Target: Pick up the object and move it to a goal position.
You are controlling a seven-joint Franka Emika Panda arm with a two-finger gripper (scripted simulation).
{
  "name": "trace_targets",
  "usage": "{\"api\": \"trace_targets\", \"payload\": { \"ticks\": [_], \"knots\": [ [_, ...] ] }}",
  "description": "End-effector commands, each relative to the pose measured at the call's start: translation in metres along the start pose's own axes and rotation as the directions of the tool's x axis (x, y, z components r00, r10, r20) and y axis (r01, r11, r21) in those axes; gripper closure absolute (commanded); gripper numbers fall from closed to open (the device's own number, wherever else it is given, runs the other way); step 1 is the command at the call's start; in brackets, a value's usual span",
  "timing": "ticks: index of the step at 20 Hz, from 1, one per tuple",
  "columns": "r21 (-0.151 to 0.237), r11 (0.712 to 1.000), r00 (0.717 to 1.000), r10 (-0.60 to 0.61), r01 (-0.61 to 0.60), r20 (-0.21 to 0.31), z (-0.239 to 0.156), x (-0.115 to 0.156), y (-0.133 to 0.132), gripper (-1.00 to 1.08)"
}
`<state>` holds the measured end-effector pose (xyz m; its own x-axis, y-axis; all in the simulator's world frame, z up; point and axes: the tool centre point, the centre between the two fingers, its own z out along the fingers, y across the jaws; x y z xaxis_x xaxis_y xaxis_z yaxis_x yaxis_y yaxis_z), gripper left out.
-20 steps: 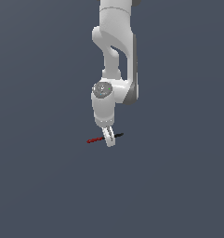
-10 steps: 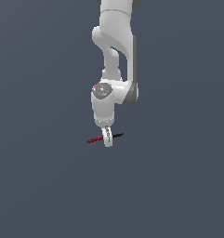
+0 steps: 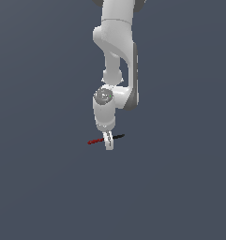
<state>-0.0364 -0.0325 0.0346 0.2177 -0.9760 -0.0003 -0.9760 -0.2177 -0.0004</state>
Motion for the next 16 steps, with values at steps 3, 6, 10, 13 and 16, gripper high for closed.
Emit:
{"api": "trace_targets", "payload": {
  "ticks": [3,6,10,13,16],
  "knots": [
    [-0.001,1.0,1.0,0.002,-0.002,0.0,0.02,0.0,0.001,-0.92],
    [0.0,1.0,1.0,0.003,-0.003,0.0,0.026,0.0,0.0,-0.92],
    [0.0,1.0,1.0,0.003,-0.003,0.0,0.027,0.0,0.0,1.08],
    [0.0,1.0,1.0,0.003,-0.003,0.0,0.027,0.0,0.0,1.08],
    [0.0,1.0,1.0,0.003,-0.003,0.0,0.027,0.0,0.0,1.08]
  ]
}}
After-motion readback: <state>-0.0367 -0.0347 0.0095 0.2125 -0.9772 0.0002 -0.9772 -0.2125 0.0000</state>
